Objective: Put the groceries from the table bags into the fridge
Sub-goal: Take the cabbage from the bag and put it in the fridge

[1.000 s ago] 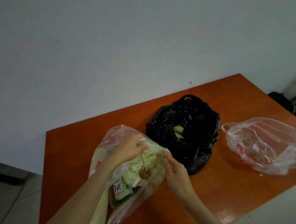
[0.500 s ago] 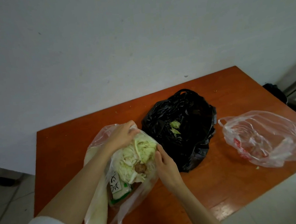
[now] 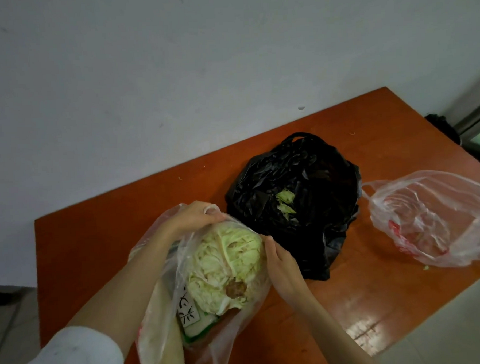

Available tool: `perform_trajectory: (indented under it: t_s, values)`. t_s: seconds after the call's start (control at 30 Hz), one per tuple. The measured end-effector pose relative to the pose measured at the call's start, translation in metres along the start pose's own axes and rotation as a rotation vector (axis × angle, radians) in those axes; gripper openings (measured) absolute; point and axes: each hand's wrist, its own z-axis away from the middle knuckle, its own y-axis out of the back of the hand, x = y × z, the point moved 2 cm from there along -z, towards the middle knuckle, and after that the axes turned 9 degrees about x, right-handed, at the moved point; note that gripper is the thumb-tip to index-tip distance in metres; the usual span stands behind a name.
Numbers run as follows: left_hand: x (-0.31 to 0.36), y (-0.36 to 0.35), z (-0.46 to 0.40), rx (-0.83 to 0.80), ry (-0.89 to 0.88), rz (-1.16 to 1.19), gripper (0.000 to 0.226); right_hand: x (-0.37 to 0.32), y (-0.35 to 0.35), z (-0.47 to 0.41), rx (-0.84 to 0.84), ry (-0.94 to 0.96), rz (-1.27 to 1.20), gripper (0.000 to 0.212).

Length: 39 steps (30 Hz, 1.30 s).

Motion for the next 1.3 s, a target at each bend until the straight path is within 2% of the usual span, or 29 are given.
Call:
perform_trajectory:
  t_s: [0.13,0.23,0.43,0.57,0.63,0.7,0.77,0.83,0.93,1.0,1.13,1.23,1.3]
  values:
    - [-0.006,-0.002,-0.014,-0.008,0.010,0.056,0.010,0.009,-0.001,-0.016,-0.091,-0.085,-0.053,0.056]
    - [-0.021,-0.007,-0.018,-0.010,0.025,0.038,0.013,0.013,-0.005,-0.022,-0.131,-0.167,-0.084,0.047]
    - [-0.061,0.000,-0.023,0.236,0.014,-0.043,0.019,0.025,-0.018,-0.028,-0.194,-0.375,-0.272,0.051]
    - [-0.071,0.012,-0.024,0.349,0.010,-0.040,0.006,0.023,-0.008,-0.014,-0.125,-0.304,-0.283,0.042]
    - [-0.072,0.011,-0.018,0.372,-0.001,0.025,0.025,0.021,-0.003,-0.005,-0.062,-0.194,-0.253,0.051]
    - [-0.060,0.013,0.001,0.528,-0.099,0.179,0.032,0.017,-0.002,0.003,-0.006,-0.074,-0.131,0.057]
    - [-0.041,0.015,0.027,0.651,-0.249,0.348,0.025,0.009,-0.002,0.007,0.017,-0.004,-0.086,0.050]
    - [-0.022,0.006,0.047,0.517,-0.322,0.440,0.018,0.003,-0.004,0.009,0.001,0.015,-0.102,0.053]
    - [-0.016,-0.017,0.052,0.304,-0.311,0.334,0.029,0.000,-0.008,0.010,-0.034,0.031,-0.095,0.065]
    - [-0.024,-0.022,0.044,0.219,-0.219,0.385,0.037,0.000,-0.013,0.014,-0.042,0.046,-0.103,0.069]
    - [-0.039,-0.020,0.023,0.082,-0.035,0.354,0.050,0.004,-0.013,0.023,-0.048,0.038,-0.201,0.058]
    - [-0.050,-0.015,0.019,-0.004,0.081,0.259,0.070,0.015,-0.004,0.030,-0.098,-0.002,-0.231,0.069]
    - [-0.065,-0.013,0.016,-0.024,0.066,0.353,0.060,0.023,0.002,0.036,-0.138,-0.028,-0.263,0.073]
